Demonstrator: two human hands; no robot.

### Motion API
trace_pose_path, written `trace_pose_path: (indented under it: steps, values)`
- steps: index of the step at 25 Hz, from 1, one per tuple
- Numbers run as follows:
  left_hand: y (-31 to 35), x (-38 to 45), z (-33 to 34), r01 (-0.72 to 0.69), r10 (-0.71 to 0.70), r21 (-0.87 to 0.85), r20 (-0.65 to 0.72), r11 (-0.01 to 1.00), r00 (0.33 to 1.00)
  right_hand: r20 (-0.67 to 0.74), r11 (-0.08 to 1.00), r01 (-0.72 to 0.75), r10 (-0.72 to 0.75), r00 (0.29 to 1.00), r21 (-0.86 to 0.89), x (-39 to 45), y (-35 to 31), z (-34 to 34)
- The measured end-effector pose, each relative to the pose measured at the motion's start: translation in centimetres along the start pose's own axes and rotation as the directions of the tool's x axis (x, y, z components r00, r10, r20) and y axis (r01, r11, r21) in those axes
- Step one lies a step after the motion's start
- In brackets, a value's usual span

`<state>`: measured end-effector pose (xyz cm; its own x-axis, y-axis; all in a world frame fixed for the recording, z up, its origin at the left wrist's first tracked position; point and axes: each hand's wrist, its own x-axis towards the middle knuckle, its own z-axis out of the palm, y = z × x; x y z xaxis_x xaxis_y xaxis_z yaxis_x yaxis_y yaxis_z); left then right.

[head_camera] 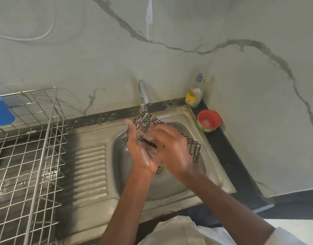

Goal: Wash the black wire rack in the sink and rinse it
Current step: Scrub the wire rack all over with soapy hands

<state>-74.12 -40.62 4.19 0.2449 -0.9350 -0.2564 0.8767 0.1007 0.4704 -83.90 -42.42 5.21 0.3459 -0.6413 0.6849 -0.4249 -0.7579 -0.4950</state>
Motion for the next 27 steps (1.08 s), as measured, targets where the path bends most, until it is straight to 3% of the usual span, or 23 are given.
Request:
trace_pose_path:
  steps: [4, 8, 10, 12, 15, 17, 19, 20, 24, 27]
  values:
    - [0.2, 0.2, 0.3, -0.097, 0.091, -0.038, -0.135, 0.995, 0.987, 0.024, 0.983, -0.181, 0.181, 0.983, -0.023, -2.5, 2.5, -0.7]
    - [0.2, 0.5, 0.3, -0.129, 0.109, -0.105, -0.177, 0.986, 0.978, -0.025, 0.871, -0.489, 0.488, 0.872, -0.048, -4.1, 3.8, -1.3]
    - [0.2, 0.2, 1.0, -0.109, 0.091, -0.072, -0.212, 0.991, 0.973, 0.026, 0.898, -0.437, 0.436, 0.900, 0.051, -2.7, 2.2, 0.0]
    - [0.1, 0.3, 0.8, -0.037, 0.015, -0.098, -0.217, 0.994, 0.976, 0.114, 0.946, -0.305, 0.292, 0.949, 0.109, -1.4, -0.1, 1.5]
    - [0.5, 0.9, -0.2, -0.080, 0.045, -0.140, -0.242, 0.987, 0.969, 0.159, 0.990, -0.136, 0.140, 0.977, -0.039, -2.0, 1.5, 0.8]
    - [0.8, 1.6, -1.3, -0.142, 0.089, -0.163, -0.293, 0.976, 0.952, 0.096, 0.944, -0.278, 0.298, 0.950, -0.180, -4.1, 5.1, -1.1]
    - [0.8, 2.1, -1.5, -0.163, 0.105, -0.156, -0.325, 0.974, 0.940, 0.025, 0.836, -0.492, 0.512, 0.859, -0.243, -5.6, 6.6, -2.6]
    - [0.6, 2.2, -1.4, -0.155, 0.103, -0.137, -0.325, 0.978, 0.940, 0.036, 0.835, -0.503, 0.523, 0.852, -0.221, -5.7, 6.1, -2.3]
    - [-0.6, 2.1, -1.4, -0.031, 0.025, -0.022, -0.210, 0.999, 0.977, 0.151, 0.968, -0.252, 0.248, 0.957, 0.010, -2.0, 1.9, 0.5]
    - [-0.8, 1.4, -0.6, 0.014, 0.006, 0.111, -0.178, 0.994, 0.984, 0.012, 0.910, -0.411, 0.413, 0.911, -0.054, 2.4, 3.0, 0.7]
